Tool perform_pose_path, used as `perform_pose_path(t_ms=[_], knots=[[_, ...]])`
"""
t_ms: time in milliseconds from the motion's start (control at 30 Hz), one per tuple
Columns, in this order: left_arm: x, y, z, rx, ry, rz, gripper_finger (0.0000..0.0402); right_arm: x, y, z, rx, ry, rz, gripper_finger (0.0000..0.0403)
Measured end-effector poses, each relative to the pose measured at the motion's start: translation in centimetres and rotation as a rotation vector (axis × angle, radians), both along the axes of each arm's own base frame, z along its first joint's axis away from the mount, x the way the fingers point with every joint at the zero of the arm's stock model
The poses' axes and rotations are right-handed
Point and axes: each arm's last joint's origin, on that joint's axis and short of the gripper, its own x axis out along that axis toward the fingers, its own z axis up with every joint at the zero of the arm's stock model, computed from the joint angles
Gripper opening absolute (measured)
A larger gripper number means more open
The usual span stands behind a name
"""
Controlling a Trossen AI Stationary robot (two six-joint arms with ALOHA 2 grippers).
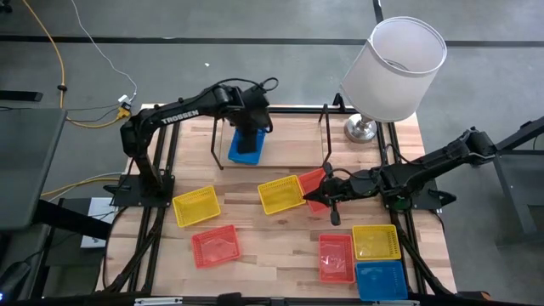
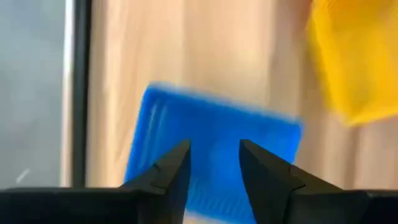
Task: Stack baskets on shelf by color
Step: Stack the left blue bin on the blue bin on the shelf
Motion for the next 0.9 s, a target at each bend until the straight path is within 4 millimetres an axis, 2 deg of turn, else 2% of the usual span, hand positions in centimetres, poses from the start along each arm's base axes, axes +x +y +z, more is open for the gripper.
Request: perform_pose_path(t_ms=[133,233,400,533,733,900], knots=[[1.4,-0.2,-0.9,0.118,-0.049,-0.058,0.0056,0.0,0.0,0.2,0.005,-0.016,0.000,0.0000],[2.4,-0.4,-2.5,0.225,-0.010,-0.120,0.0010,0.1,0.0,0.2,0.006,-0.021,0.000,0.0000],[4.3,0.0,-4.8,0.283,0.012,-0.190,0.0004,0.1,0.0,0.2,0.006,-0.020,-0.001,0.0000],[5.5,1.1,-7.6,0.306,0.073,-0.259,0.0002,0.1,0.0,0.2,0.006,-0.021,-0.003,0.0000],[6.1,2.6,-11.7,0.342,0.246,-0.309,0.0001,0.1,0.0,0.2,0.023,-0.018,-0.008,0.0000],[6.2,3.3,-13.1,0.366,0.313,-0.299,0.0000,0.1,0.0,0.2,0.013,-0.018,-0.006,0.0000]])
